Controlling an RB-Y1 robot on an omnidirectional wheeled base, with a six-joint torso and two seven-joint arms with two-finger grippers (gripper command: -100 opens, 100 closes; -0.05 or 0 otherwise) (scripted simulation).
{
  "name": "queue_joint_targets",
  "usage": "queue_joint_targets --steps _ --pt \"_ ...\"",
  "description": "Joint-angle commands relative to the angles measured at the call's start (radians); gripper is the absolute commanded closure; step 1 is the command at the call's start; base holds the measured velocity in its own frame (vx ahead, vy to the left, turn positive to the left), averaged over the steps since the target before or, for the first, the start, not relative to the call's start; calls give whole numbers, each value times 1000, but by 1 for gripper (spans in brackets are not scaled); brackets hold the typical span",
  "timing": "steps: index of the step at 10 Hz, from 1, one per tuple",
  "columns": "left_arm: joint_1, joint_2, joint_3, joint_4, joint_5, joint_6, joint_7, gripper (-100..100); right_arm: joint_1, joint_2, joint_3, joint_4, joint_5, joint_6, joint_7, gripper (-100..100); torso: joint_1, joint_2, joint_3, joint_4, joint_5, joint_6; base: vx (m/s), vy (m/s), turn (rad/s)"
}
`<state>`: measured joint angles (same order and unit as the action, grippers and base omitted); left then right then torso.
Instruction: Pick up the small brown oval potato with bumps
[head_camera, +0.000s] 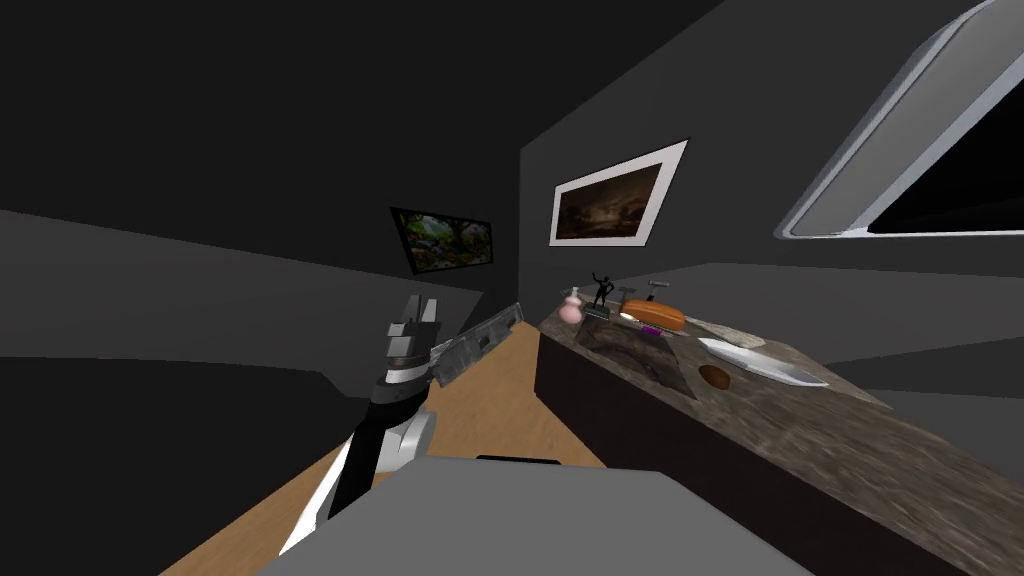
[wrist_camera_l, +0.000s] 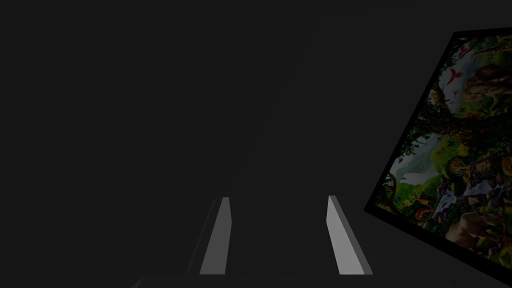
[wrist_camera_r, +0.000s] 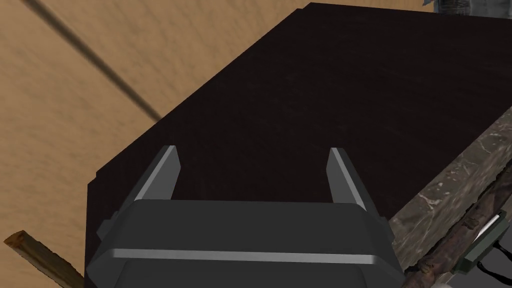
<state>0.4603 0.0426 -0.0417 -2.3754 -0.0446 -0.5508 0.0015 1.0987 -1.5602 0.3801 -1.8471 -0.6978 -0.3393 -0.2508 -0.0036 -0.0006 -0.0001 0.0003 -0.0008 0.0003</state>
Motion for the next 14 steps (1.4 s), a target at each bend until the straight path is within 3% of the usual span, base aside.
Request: queue_joint_targets --steps 1,3,6,8,11,13,14 --pt "0 0 0 0 0 0 0 0 19 -34 -10 -2 -24 17 11 -100 0 0 0 0 0 0 1 -21 101" --pt "0 0 0 0 0 0 0 0 49 -114 7 45 -89 43 28 -100 0 0 0 0 0 0 8 -39 267" --pt "0 0 0 0 0 0 0 0 63 -176 15 68 -122 56 37 -100 -2 -1 -1 0 -1 0 13 -45 117" --pt "0 0 0 0 0 0 0 0 86 -247 27 112 -183 82 58 -100 -1 -2 -1 0 0 0 27 -66 244" --pt "0 0 0 0 0 0 0 0 96 -293 32 133 -212 94 68 -100 -5 -3 -1 0 -1 0 25 -85 128" --pt "0 0 0 0 0 0 0 0 111 -360 38 171 -265 118 90 -100 -3 -3 -2 -1 -1 0 35 -100 219" --pt "0 0 0 0 0 0 0 0 111 -360 38 171 -265 118 90 -100 -6 -4 -2 -1 -1 0 33 -121 98"
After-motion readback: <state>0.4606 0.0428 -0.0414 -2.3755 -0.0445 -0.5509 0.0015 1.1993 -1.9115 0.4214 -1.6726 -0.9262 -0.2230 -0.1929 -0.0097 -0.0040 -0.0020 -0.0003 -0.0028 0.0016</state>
